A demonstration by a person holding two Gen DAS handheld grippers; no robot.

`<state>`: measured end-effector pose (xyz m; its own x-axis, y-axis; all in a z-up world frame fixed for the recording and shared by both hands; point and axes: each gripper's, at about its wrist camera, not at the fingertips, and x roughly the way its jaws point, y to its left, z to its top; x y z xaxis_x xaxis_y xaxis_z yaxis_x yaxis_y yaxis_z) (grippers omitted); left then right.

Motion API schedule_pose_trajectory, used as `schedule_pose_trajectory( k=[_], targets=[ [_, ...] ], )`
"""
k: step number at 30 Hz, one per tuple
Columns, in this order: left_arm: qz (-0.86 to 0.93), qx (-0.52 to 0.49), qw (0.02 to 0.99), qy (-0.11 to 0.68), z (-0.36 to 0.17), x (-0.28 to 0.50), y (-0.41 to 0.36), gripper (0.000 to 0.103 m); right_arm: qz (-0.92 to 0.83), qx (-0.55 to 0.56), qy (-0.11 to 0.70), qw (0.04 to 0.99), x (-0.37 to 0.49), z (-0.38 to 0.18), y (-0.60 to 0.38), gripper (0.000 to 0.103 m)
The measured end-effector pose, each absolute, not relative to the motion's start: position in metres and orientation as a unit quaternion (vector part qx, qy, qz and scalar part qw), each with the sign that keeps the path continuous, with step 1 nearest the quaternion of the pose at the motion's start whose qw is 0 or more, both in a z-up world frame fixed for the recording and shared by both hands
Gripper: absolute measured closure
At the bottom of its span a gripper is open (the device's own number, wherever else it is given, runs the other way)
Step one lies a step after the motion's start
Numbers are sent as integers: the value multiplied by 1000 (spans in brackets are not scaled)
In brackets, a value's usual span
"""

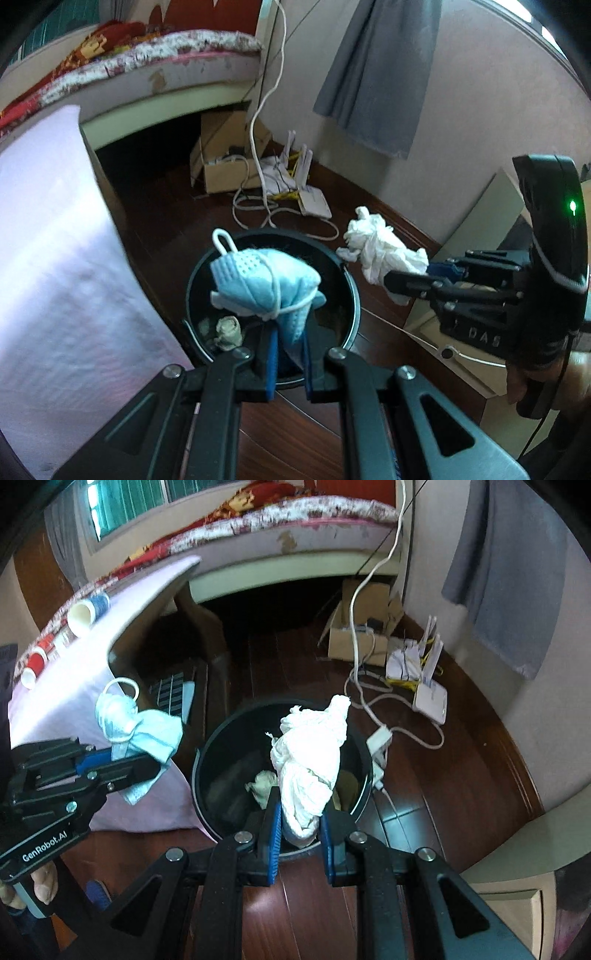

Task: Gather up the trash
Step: 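Carry the mask and tissue over the black bin and open both tools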

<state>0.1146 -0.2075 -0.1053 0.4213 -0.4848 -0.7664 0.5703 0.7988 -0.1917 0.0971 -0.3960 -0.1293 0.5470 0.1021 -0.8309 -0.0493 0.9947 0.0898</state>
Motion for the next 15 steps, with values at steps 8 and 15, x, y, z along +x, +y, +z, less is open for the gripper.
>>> schedule_pose_trajectory(
  k=[8,15],
  targets=[
    [-297,42,831,469,-143,132,-219,91,59,20,512,856,123,-182,-392,83],
    [-293,20,811,506,-165,140,-214,41,19,-12,537,843,152,-211,-394,27]
  ],
)
